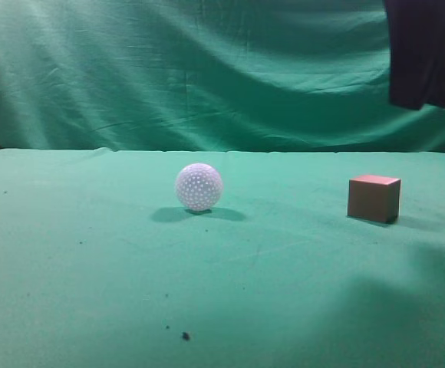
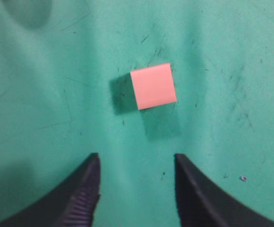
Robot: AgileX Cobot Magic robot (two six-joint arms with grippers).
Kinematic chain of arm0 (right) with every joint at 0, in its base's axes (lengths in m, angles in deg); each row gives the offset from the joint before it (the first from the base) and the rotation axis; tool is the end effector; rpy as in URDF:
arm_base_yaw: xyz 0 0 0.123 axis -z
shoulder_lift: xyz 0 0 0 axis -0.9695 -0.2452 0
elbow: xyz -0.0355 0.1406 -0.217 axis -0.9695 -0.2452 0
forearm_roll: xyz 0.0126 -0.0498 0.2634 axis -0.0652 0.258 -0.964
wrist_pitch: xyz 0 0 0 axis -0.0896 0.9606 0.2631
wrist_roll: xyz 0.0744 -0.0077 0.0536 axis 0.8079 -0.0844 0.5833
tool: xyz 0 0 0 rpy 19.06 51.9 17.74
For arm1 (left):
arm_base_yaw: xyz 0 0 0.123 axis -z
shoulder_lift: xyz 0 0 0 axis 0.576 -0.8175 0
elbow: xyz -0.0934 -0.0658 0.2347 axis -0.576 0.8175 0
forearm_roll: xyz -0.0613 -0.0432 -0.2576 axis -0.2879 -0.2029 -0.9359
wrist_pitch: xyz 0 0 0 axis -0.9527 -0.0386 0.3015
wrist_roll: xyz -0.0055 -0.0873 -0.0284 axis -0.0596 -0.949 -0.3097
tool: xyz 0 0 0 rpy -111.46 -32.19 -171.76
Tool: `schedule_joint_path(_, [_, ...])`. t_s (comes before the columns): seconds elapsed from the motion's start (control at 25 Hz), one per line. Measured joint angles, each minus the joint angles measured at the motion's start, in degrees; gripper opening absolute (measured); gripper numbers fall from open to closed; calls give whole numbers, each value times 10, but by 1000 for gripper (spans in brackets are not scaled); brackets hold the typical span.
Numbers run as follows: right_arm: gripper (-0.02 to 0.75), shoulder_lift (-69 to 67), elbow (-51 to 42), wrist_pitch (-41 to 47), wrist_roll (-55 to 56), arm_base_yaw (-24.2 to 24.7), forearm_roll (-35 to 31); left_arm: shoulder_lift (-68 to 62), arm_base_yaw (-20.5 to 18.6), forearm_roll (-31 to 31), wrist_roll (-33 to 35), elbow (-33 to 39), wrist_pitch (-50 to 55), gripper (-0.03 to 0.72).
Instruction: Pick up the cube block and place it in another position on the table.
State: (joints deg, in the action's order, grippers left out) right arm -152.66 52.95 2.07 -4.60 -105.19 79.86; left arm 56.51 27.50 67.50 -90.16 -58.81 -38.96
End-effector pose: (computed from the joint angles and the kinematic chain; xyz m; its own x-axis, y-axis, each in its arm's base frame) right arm 0.2601 0.1489 0.1974 -0.7723 -0.5979 -0.2146 -0.6106 0.7919 -0.0091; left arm 0.0928 0.0176 0.1740 -0.2485 -0.1680 -0.9539 -0.2198 0.9689 -0.1134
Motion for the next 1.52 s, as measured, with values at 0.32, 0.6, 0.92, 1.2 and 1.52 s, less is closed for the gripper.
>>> schedule_joint_path(0.32, [521, -79, 9, -80, -17, 0, 2, 0, 0, 0, 0, 0, 0, 235])
schedule_joint_path(0.6, [521, -135, 14, -101, -21, 0, 25, 0, 0, 0, 0, 0, 0, 235])
schedule_joint_path(0.92, [225, -139, 58, -61, 16, 0, 43, 0, 0, 0, 0, 0, 0, 235])
schedule_joint_path(1.2, [225, -139, 195, 6, 106, 30, 91, 0, 0, 0, 0, 0, 0, 235])
schedule_joint_path(1.52, [225, -180, 223, -94, 152, 98, 101, 0, 0, 0, 0, 0, 0, 235])
